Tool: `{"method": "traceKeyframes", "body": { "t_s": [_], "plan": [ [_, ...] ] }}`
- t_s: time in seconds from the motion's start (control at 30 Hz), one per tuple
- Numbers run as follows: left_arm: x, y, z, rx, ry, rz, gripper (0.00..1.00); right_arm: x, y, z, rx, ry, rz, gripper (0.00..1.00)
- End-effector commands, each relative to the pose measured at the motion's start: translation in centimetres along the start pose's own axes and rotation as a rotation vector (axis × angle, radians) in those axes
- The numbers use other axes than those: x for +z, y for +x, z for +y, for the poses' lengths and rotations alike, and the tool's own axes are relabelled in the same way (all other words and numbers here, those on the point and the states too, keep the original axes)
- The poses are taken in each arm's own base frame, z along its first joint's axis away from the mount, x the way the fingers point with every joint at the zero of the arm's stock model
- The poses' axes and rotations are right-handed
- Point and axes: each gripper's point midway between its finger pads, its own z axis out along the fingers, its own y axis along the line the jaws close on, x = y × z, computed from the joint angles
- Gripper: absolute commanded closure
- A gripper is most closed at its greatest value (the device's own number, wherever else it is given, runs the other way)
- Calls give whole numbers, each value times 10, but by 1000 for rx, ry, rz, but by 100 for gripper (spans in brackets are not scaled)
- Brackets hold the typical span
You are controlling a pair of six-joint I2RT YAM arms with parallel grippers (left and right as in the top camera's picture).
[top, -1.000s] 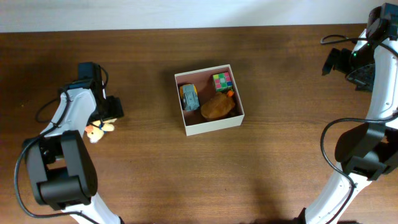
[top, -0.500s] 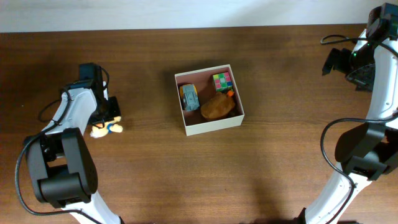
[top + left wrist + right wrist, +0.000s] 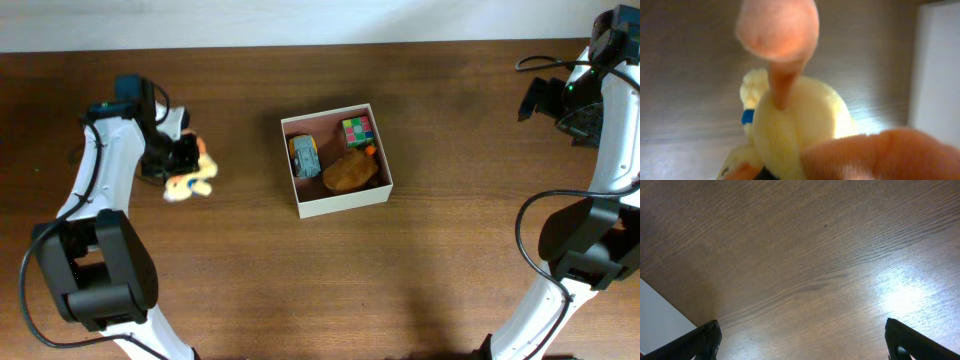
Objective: Pack container
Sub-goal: 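Lift the bunny and carry it right over the white box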
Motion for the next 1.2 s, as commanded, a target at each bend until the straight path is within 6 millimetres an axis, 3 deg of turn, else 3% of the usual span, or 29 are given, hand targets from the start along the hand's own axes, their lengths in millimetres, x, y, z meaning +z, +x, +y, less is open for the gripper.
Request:
{"method": "traceKeyframes", "body": {
  "t_s": [0.0,0.1,0.23,0.37,0.57,0.77,1.17],
  "plan": [
    [-29,-18,-63,282,184,-59,98,4,0,-1,5,16,4,1],
    [-45,-17,-97,422,196,-59,98,4,0,-1,5,16,4,1],
    [-58,-11,-159,599,225,-70,98,4,0,-1,5,16,4,1],
    [-54,-4,-215,653,259,-90,98,4,0,-1,5,16,4,1],
    [-45,22,-271,751,288,-76,98,4,0,-1,5,16,4,1],
    [-24,19,-284,705,100,-108,98,4,0,-1,5,16,4,1],
    [23,26,-276,581,49,0,98,4,0,-1,5,16,4,1]
  ]
}}
